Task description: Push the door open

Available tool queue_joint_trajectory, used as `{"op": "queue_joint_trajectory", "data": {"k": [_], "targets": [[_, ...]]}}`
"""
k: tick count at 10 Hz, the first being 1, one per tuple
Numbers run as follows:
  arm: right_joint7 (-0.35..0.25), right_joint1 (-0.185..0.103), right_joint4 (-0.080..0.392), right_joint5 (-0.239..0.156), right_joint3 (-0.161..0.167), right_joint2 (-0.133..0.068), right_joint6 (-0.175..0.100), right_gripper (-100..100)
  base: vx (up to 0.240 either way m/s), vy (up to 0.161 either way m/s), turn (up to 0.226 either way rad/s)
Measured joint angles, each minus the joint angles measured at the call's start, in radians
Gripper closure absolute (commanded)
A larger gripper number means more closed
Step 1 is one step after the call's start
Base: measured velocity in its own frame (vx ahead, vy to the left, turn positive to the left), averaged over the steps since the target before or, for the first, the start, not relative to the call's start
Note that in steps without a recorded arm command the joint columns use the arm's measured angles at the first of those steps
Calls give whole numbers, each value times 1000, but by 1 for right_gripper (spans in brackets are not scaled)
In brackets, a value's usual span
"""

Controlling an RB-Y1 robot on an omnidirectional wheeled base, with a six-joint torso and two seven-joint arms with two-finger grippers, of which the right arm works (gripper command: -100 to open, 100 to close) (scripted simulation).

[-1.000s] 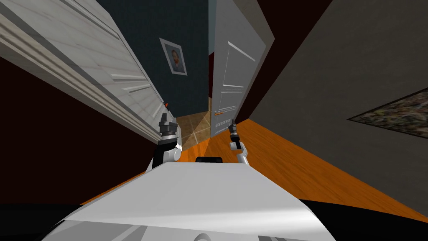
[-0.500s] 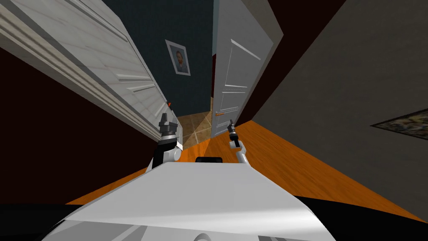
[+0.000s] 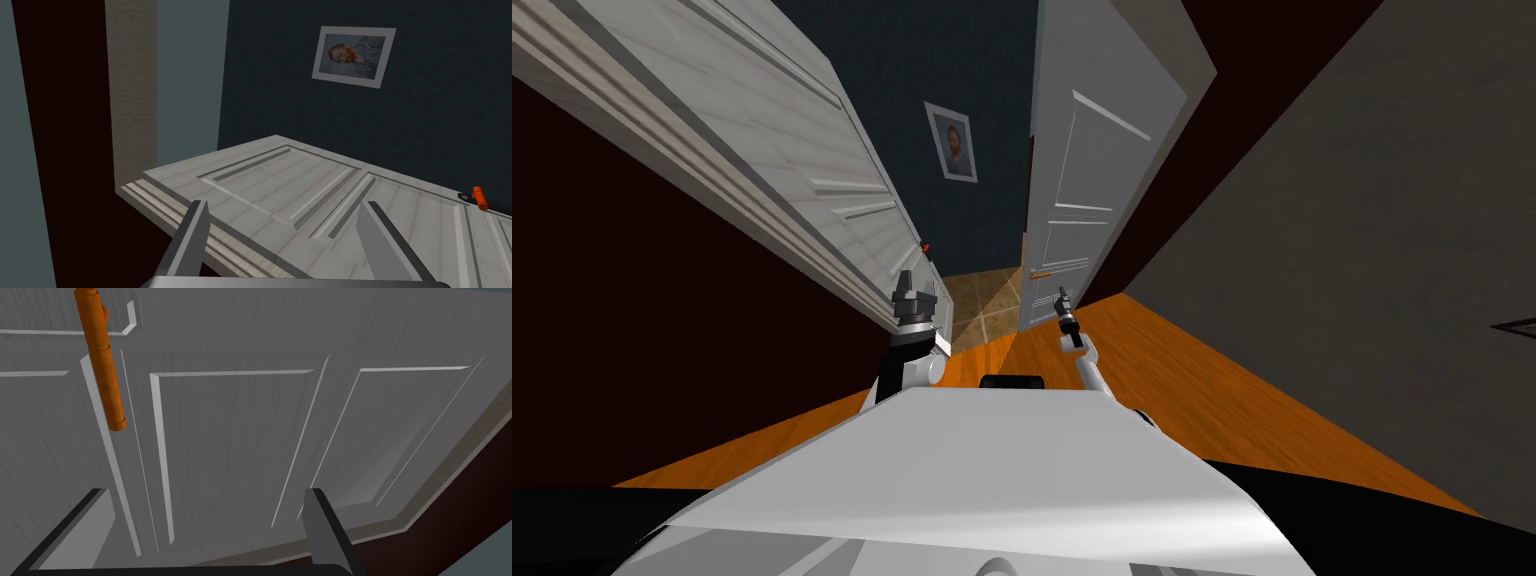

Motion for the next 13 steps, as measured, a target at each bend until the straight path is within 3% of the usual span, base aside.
{"op": "queue_joint_trajectory", "data": {"k": [4,8,13], "targets": [[-24,-50,84,15,3,-9,10,-100,24,-59,85],[-56,-131,214,32,4,-26,11,-100,39,-102,165],[-90,-201,346,53,8,-41,19,-100,26,-81,102]]}}
